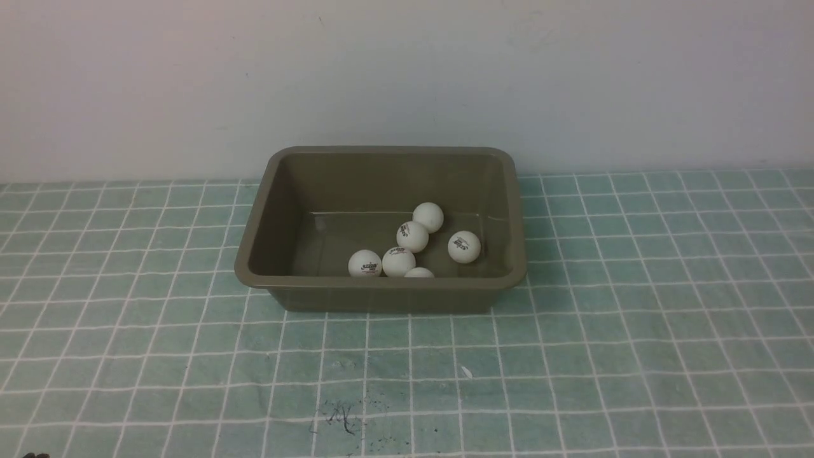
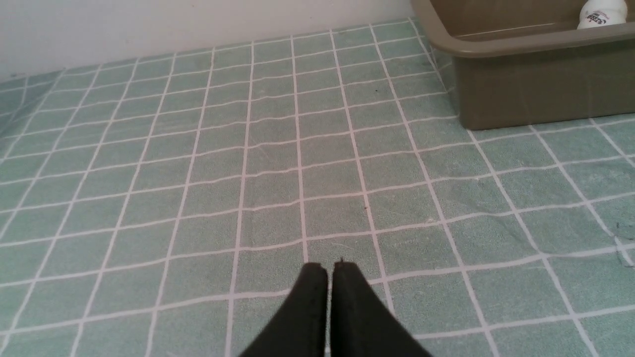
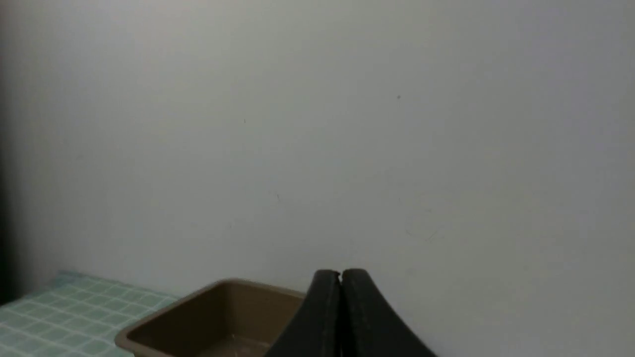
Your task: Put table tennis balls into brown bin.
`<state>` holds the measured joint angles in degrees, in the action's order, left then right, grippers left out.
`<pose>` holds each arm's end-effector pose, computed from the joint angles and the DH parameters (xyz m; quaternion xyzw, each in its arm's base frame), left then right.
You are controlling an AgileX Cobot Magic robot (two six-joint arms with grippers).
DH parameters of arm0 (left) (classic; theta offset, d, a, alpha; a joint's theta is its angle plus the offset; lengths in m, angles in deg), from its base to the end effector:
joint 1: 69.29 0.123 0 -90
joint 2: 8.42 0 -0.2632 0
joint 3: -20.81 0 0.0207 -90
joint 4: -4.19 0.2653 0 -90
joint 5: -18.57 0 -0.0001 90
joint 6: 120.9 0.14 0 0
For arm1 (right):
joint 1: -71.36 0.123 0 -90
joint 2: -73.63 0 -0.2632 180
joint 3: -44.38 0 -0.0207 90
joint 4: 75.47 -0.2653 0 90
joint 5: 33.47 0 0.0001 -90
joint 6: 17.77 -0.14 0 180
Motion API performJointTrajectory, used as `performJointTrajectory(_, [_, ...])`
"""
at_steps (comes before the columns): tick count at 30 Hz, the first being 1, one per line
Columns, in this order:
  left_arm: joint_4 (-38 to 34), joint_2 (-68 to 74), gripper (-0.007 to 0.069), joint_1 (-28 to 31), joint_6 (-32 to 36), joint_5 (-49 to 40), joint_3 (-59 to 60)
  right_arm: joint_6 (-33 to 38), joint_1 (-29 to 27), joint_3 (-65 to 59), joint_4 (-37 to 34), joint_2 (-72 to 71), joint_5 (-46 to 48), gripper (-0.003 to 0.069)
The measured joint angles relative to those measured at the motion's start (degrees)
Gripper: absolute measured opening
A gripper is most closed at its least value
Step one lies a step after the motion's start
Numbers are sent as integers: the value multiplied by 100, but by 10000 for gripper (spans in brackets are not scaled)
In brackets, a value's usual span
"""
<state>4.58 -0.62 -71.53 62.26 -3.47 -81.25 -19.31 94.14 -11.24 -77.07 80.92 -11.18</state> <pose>0.1355 -0.0049 0.1562 0.0399 0.8069 0.0076 0.5893 0.0964 0.0421 0.3073 -0.1200 0.6661 0.1678 0.7168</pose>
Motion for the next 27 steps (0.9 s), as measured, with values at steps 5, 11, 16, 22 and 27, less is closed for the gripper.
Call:
performJointTrajectory(5, [0, 0, -5, 0, 0, 0, 0, 44, -1140, -1010, 300, 0, -12, -11])
performJointTrajectory(11, [0, 0, -5, 0, 0, 0, 0, 51, -2223, -2141, 384, 5, 97, -11])
performJointTrajectory(16, [0, 0, -5, 0, 0, 0, 0, 57, -2429, -2195, 400, 12, 44, -11])
performJointTrajectory(22, [0, 0, -5, 0, 0, 0, 0, 57, -2451, -2195, 400, 12, 44, -11])
performJointTrajectory(27, [0, 0, -5, 0, 0, 0, 0, 57, -2451, -2195, 400, 12, 44, -11])
